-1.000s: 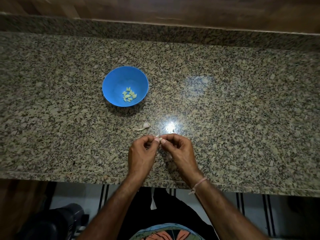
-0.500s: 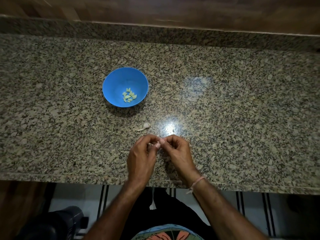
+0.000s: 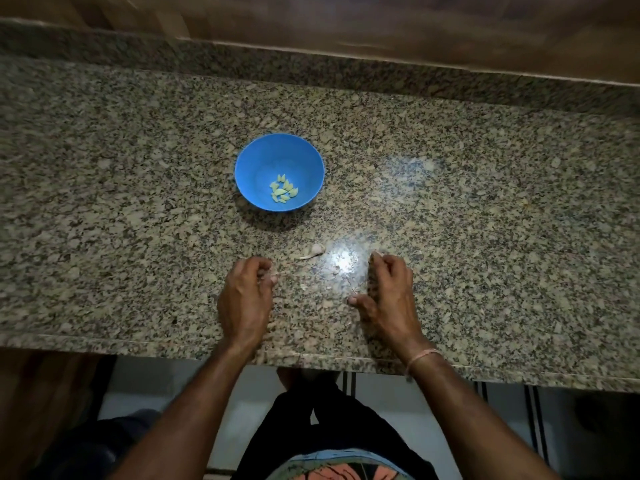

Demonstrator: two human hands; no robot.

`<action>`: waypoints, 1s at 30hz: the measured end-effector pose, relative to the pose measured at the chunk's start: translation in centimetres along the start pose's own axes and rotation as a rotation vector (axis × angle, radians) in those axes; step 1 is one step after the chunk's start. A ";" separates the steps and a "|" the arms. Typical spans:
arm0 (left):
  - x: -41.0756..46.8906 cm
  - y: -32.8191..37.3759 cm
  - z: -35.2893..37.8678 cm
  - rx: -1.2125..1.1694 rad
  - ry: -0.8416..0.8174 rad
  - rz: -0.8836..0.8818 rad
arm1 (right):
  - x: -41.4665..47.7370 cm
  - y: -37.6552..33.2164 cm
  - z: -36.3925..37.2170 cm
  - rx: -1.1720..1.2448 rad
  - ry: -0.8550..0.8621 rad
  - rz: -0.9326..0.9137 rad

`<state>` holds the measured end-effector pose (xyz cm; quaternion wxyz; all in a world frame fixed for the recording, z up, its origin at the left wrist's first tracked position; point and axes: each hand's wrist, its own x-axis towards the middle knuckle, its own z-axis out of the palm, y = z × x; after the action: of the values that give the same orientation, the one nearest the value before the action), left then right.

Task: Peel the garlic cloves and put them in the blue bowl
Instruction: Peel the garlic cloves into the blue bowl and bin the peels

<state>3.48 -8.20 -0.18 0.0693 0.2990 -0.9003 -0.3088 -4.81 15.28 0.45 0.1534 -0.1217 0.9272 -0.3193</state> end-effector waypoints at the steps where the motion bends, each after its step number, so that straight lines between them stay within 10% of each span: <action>1: -0.4 0.0 0.0 -0.017 -0.004 0.006 | 0.0 -0.3 0.2 -0.021 -0.001 -0.019; 23: -5.0 4.1 0.8 -0.406 -0.110 -0.283 | 1.3 -3.3 3.4 -0.204 0.096 -0.354; 30: -4.4 7.2 2.1 -1.011 -0.126 -0.650 | 2.9 -3.1 2.2 -0.227 -0.067 -0.370</action>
<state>2.86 0.01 2.75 0.0515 0.4699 -0.5069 -0.7208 -6.25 10.74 0.12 0.1083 -0.3168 0.9134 -0.2314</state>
